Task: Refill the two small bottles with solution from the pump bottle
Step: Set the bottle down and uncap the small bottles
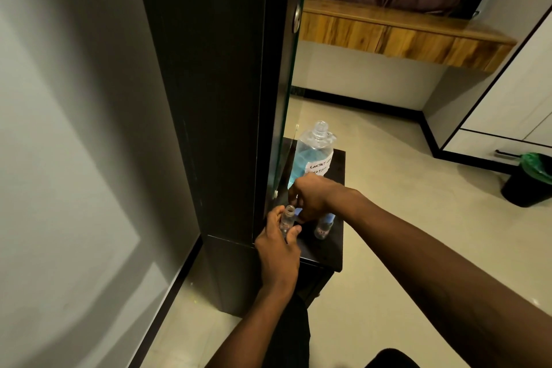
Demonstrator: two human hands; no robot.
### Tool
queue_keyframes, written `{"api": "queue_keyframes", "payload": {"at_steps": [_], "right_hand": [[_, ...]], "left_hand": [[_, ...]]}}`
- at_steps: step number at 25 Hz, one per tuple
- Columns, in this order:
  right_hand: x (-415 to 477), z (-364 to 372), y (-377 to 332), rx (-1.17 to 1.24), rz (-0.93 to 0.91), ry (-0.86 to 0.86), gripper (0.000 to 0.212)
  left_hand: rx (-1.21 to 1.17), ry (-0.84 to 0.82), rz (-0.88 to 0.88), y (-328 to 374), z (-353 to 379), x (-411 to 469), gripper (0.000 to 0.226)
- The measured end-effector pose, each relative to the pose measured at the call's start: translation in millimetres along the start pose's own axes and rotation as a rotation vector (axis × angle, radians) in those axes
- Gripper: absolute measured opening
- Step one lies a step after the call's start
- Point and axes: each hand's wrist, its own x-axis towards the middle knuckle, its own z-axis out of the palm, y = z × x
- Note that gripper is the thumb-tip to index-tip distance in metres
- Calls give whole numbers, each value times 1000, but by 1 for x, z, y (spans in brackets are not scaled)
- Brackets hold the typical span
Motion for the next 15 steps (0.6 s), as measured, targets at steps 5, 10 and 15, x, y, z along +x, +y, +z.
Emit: {"api": "queue_keyframes", "payload": {"at_steps": [5, 10, 15], "right_hand": [[-28, -17, 21, 99, 31, 63, 53], [-57, -11, 31, 63, 62, 73, 41], [-89, -20, 34, 55, 8, 224, 16]], "left_hand": [[-19, 27, -10, 3, -10, -20, 68], [-1, 99, 212, 32, -24, -48, 63], [48, 53, 344, 64, -30, -44, 60]]}}
